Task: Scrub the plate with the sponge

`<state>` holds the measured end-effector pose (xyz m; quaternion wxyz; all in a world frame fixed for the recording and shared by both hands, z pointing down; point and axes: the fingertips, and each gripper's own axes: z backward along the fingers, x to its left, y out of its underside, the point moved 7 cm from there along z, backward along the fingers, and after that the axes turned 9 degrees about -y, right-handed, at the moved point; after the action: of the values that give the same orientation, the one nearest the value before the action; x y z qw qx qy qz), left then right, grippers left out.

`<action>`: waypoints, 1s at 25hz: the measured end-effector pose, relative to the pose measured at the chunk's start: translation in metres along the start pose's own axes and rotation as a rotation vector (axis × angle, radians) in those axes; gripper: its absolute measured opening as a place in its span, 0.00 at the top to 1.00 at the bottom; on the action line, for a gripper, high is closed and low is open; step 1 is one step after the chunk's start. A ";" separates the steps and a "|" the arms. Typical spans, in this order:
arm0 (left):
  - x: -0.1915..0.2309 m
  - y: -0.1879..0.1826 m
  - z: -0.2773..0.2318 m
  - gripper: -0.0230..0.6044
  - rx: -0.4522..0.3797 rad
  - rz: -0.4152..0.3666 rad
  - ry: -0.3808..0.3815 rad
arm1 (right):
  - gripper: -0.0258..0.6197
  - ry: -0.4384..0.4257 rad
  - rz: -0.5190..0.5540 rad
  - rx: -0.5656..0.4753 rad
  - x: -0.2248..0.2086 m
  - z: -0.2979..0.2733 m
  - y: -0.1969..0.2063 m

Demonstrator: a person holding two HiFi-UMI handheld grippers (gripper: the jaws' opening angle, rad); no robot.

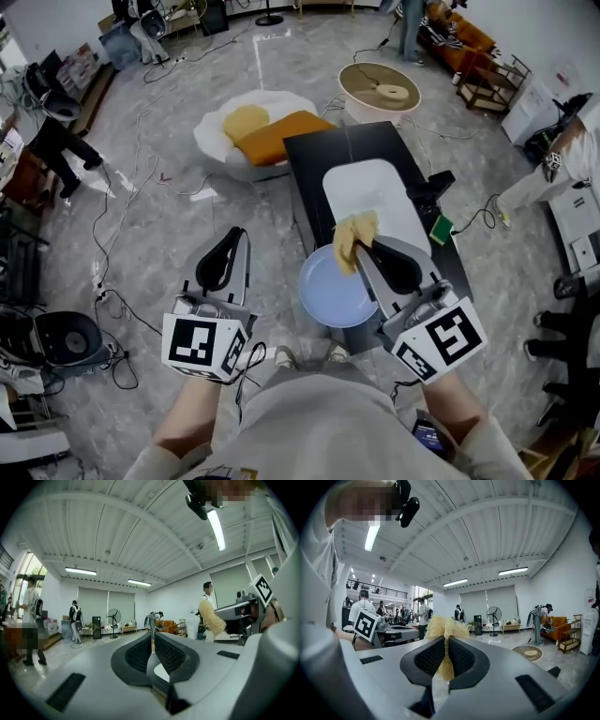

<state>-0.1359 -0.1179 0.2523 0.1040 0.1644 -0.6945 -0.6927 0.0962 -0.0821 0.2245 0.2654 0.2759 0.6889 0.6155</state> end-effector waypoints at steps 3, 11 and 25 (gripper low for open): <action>-0.007 -0.019 0.008 0.91 -0.066 -0.103 -0.007 | 0.88 0.017 0.031 -0.045 0.005 0.008 -0.014; -0.027 -0.055 0.017 0.91 -0.134 -0.095 -0.008 | 0.89 0.065 0.102 -0.146 0.012 0.031 -0.035; -0.040 -0.054 0.026 0.91 -0.125 -0.103 0.001 | 0.89 0.088 0.145 -0.150 0.014 0.052 -0.038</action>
<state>-0.1037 -0.0783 0.2017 0.0786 0.1935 -0.6405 -0.7390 0.1207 -0.0387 0.1812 0.2098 0.2770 0.6301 0.6944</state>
